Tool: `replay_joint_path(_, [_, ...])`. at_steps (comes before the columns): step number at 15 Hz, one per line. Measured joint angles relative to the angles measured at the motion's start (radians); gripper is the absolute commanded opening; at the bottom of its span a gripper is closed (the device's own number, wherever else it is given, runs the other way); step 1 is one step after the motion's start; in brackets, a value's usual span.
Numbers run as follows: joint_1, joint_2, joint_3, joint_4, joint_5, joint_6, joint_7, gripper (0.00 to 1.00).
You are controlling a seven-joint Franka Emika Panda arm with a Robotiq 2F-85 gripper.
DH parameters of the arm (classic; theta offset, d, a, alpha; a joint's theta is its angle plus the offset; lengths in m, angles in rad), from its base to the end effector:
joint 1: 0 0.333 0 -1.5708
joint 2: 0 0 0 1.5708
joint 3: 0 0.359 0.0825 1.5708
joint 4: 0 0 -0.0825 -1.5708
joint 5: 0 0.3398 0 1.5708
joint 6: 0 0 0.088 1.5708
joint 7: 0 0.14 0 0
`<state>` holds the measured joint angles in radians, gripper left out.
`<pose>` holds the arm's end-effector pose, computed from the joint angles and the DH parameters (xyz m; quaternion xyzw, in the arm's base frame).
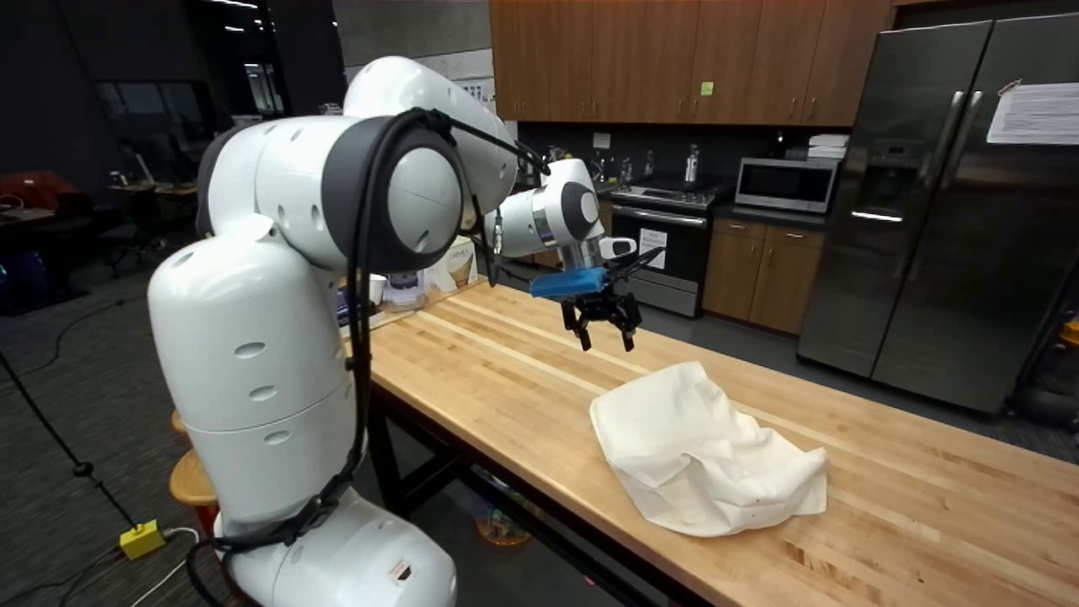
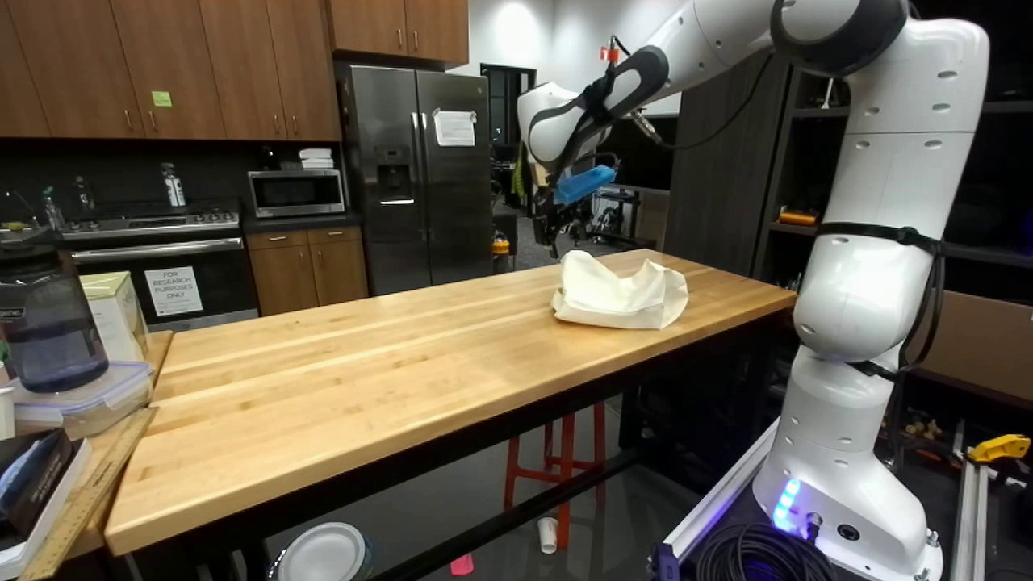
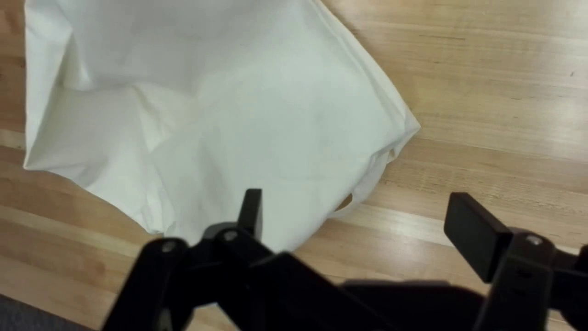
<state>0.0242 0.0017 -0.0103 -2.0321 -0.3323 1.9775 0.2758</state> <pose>0.5066 -0.0235 0.4738 0.9865 -0.0596 -0.0058 0.1524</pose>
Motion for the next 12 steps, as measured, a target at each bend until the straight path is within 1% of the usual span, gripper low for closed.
replay_joint_path(6, [-0.013, 0.024, -0.001, 0.002, 0.01, 0.003, -0.003, 1.0])
replay_joint_path(8, [-0.015, 0.024, -0.001, 0.012, 0.061, 0.017, -0.003, 1.0])
replay_joint_path(12, [-0.043, 0.029, -0.019, 0.064, 0.206, 0.062, -0.012, 1.0])
